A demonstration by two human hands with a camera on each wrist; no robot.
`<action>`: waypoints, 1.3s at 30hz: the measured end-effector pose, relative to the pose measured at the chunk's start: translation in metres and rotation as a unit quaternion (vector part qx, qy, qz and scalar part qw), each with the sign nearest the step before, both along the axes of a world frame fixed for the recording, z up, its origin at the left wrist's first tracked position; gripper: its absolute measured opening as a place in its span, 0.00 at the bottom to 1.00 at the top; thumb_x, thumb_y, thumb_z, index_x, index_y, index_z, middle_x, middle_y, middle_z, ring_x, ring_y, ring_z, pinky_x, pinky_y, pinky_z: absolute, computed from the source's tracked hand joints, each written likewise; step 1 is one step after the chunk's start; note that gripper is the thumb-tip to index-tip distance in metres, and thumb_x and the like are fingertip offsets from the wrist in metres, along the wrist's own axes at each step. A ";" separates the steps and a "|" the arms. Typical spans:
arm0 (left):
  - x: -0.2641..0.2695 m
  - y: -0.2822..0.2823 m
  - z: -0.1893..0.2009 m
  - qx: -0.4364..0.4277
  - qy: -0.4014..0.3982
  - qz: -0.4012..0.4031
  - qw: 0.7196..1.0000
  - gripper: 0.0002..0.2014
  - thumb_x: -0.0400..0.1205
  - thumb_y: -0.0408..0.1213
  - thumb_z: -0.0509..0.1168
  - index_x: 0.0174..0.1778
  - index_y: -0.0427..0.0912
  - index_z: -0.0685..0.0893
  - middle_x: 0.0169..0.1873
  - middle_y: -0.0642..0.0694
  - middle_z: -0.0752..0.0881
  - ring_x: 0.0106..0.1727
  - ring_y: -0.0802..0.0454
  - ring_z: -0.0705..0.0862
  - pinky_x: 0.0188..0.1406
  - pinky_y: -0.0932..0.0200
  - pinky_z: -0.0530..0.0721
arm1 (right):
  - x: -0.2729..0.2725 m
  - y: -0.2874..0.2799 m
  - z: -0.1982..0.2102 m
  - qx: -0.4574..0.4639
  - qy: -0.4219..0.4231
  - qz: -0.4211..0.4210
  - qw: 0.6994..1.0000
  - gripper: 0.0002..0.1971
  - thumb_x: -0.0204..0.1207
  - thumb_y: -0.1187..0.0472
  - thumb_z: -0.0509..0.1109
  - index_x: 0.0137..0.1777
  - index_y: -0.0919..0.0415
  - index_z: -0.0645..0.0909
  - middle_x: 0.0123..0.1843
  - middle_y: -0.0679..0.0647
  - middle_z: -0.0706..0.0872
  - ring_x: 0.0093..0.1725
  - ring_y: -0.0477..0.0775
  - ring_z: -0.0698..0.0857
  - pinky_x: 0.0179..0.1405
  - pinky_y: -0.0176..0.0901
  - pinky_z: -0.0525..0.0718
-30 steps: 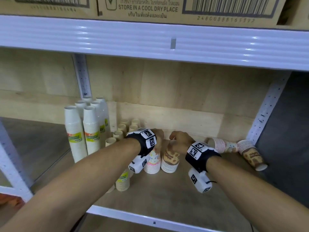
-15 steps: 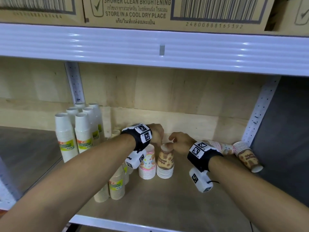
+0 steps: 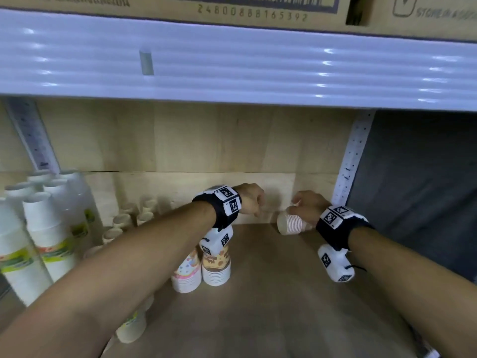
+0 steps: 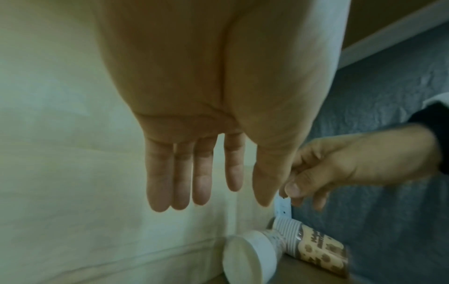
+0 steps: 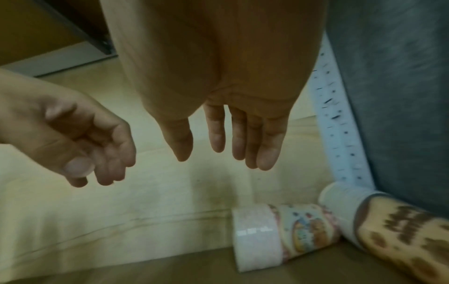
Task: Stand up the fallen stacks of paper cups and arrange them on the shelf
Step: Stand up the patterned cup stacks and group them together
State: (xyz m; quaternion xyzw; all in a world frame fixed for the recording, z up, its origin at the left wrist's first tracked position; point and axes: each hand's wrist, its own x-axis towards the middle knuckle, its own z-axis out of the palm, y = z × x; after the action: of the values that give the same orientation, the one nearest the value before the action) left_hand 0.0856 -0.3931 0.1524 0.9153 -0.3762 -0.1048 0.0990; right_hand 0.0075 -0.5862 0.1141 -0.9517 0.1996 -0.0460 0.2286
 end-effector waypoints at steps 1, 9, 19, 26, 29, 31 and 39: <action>0.002 -0.011 -0.005 -0.006 0.003 -0.005 1.000 0.16 0.79 0.42 0.72 0.63 0.49 0.81 0.65 0.50 0.77 0.54 0.51 0.76 0.47 0.58 0.74 | -0.002 -0.013 -0.001 0.006 0.001 -0.016 1.000 0.20 0.75 0.48 0.74 0.64 0.54 0.79 0.64 0.52 0.81 0.59 0.55 0.82 0.56 0.48 0.84; 0.006 -0.094 -0.037 -0.043 0.012 -0.046 0.998 0.27 0.78 0.39 0.73 0.74 0.46 0.74 0.67 0.44 0.78 0.63 0.45 0.80 0.55 0.56 0.80 | -0.009 -0.085 -0.043 0.025 -0.023 -0.123 0.992 0.28 0.69 0.61 0.77 0.69 0.62 0.76 0.66 0.62 0.81 0.62 0.63 0.82 0.61 0.49 0.82; 0.016 -0.157 -0.083 -0.001 -0.015 -0.047 0.999 0.36 0.75 0.44 0.76 0.77 0.43 0.70 0.72 0.39 0.75 0.70 0.39 0.77 0.67 0.46 0.79 | -0.016 -0.119 -0.097 -0.034 0.011 -0.150 0.988 0.31 0.78 0.52 0.70 0.78 0.61 0.68 0.76 0.63 0.71 0.75 0.65 0.72 0.74 0.56 0.72; 0.021 -0.173 -0.106 0.033 -0.083 -0.005 0.996 0.31 0.76 0.43 0.74 0.75 0.40 0.73 0.70 0.38 0.74 0.69 0.38 0.78 0.64 0.46 0.82 | -0.015 -0.128 -0.116 -0.020 0.032 -0.191 0.981 0.40 0.71 0.51 0.71 0.82 0.49 0.56 0.78 0.56 0.67 0.75 0.62 0.72 0.71 0.58 0.75; 0.025 -0.176 -0.109 0.040 -0.101 -0.015 0.994 0.28 0.78 0.40 0.72 0.73 0.38 0.75 0.71 0.35 0.75 0.70 0.36 0.77 0.64 0.46 0.81 | -0.016 -0.129 -0.123 -0.014 0.018 -0.195 0.980 0.39 0.73 0.48 0.70 0.82 0.51 0.57 0.75 0.58 0.70 0.71 0.63 0.76 0.67 0.56 0.79; 0.027 -0.177 -0.110 0.029 -0.093 -0.021 0.995 0.28 0.77 0.38 0.73 0.73 0.38 0.74 0.69 0.36 0.77 0.69 0.36 0.78 0.64 0.46 0.81 | -0.015 -0.128 -0.124 -0.008 0.015 -0.199 0.980 0.39 0.74 0.47 0.70 0.81 0.52 0.58 0.74 0.59 0.71 0.69 0.63 0.77 0.65 0.55 0.80; 0.023 -0.176 -0.115 0.037 -0.112 -0.026 0.993 0.32 0.71 0.41 0.77 0.69 0.40 0.72 0.65 0.38 0.80 0.63 0.37 0.82 0.59 0.43 0.84 | -0.018 -0.122 -0.125 -0.027 0.014 -0.192 0.981 0.39 0.75 0.47 0.70 0.82 0.53 0.55 0.74 0.59 0.70 0.68 0.63 0.78 0.62 0.53 0.82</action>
State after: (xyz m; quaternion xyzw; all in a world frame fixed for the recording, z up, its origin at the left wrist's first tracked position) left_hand 0.1088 -0.5690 0.0373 0.9142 -0.4043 -0.0184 0.0193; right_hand -0.0109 -0.7080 -0.0114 -0.9018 0.3809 -0.0811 0.1872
